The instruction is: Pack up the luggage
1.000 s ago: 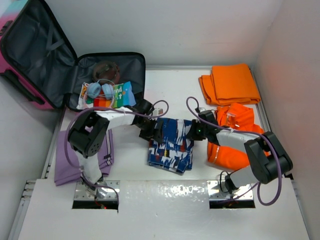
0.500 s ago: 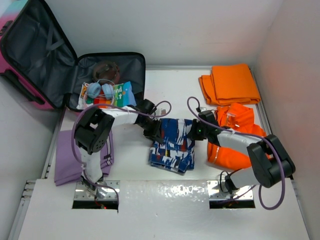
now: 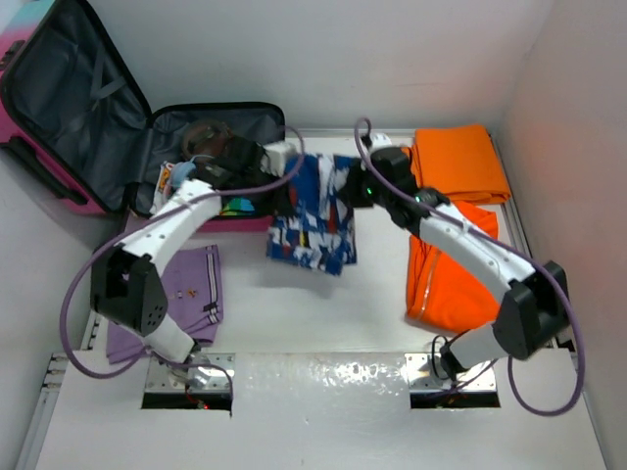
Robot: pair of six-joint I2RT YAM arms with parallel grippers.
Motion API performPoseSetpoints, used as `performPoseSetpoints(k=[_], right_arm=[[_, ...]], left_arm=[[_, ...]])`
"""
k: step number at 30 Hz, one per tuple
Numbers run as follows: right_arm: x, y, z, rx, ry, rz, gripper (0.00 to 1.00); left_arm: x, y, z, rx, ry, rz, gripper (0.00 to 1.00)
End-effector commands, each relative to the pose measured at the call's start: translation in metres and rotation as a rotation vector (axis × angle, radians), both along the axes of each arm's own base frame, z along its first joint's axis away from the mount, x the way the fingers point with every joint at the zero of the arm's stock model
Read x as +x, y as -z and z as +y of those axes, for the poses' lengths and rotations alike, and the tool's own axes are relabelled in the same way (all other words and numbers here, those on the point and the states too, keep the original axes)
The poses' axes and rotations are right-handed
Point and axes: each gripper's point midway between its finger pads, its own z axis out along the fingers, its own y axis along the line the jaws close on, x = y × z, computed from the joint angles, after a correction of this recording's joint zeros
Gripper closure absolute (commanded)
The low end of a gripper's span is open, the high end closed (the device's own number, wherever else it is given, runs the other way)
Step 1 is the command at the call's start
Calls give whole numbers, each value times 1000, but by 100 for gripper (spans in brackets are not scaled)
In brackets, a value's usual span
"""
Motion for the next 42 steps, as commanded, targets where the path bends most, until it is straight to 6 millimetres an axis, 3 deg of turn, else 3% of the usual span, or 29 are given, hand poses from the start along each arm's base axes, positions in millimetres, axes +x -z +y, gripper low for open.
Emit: performPoseSetpoints(k=[1, 3, 4, 5, 6, 7, 8, 9, 10, 11, 13, 15, 19, 25, 26, 27, 28, 29, 30, 31, 32, 33, 34, 35, 36, 38, 39, 41, 42], right_arm=[[34, -66, 74, 164, -129, -113, 100], [46, -79, 108, 187, -181, -122, 100], [70, -92, 132, 213, -194, -150, 100], [80, -96, 145, 228, -200, -154, 100], [95, -132, 158, 299, -187, -208, 100], [107, -133, 167, 322, -172, -209, 100], [128, -105, 182, 331, -156, -185, 100], [143, -134, 188, 391, -125, -243, 100], [155, -130, 194, 407, -107, -259, 100], [171, -111, 206, 452, -84, -256, 100], [191, -112, 211, 507, -34, -310, 100], [208, -98, 217, 536, -7, -347, 100], [230, -73, 214, 547, 92, -363, 100], [234, -31, 216, 497, 102, -313, 99], [237, -27, 212, 466, 117, -322, 83], [238, -23, 211, 444, 122, -326, 74], [239, -20, 208, 419, 123, -334, 68], [240, -19, 207, 408, 120, -337, 54], [240, -18, 207, 400, 111, -339, 46], [239, -16, 207, 375, 95, -337, 37], [239, -15, 205, 355, 94, -334, 29], [236, -20, 201, 333, 93, -335, 12], [235, -21, 198, 300, 91, -345, 1], [233, -17, 194, 273, 92, -343, 1], [232, -18, 190, 246, 95, -343, 1], [227, -41, 181, 199, 80, -386, 1], [223, -46, 177, 169, 74, -388, 1], [215, -83, 161, 117, 73, -447, 1], [208, -85, 151, 69, 80, -435, 1]], left_arm=[[45, -59, 54, 5, -112, -194, 100], [60, -81, 78, 37, -166, -247, 100], [70, -87, 100, 61, -214, -266, 100], [80, -95, 110, 67, -235, -277, 100], [89, -99, 130, 83, -283, -284, 100], [96, -101, 140, 94, -301, -290, 100], [109, -103, 150, 102, -323, -288, 100], [117, -104, 161, 111, -347, -292, 100], [128, -105, 185, 113, -405, -297, 100], [142, -103, 198, 117, -436, -297, 100], [160, -109, 228, 149, -501, -335, 100], [174, -93, 243, 189, -517, -325, 100], [188, -66, 250, 219, -499, -295, 100], [199, -33, 261, 252, -533, -274, 100], [202, -26, 262, 258, -536, -266, 100], [204, -22, 264, 265, -547, -261, 98], [206, -14, 267, 276, -555, -248, 90], [208, -11, 272, 295, -573, -249, 78], [209, -10, 275, 304, -586, -252, 53], [210, -11, 278, 319, -602, -263, 36], [210, -11, 280, 324, -613, -268, 27], [210, -14, 281, 323, -616, -281, 19], [211, -17, 281, 324, -621, -288, 16], [211, -19, 284, 332, -631, -294, 14], [213, -26, 284, 331, -641, -307, 2], [214, -36, 288, 340, -670, -318, 1], [216, -52, 290, 335, -683, -350, 0], [217, -76, 289, 314, -704, -384, 0], [213, -92, 289, 305, -711, -408, 0]])
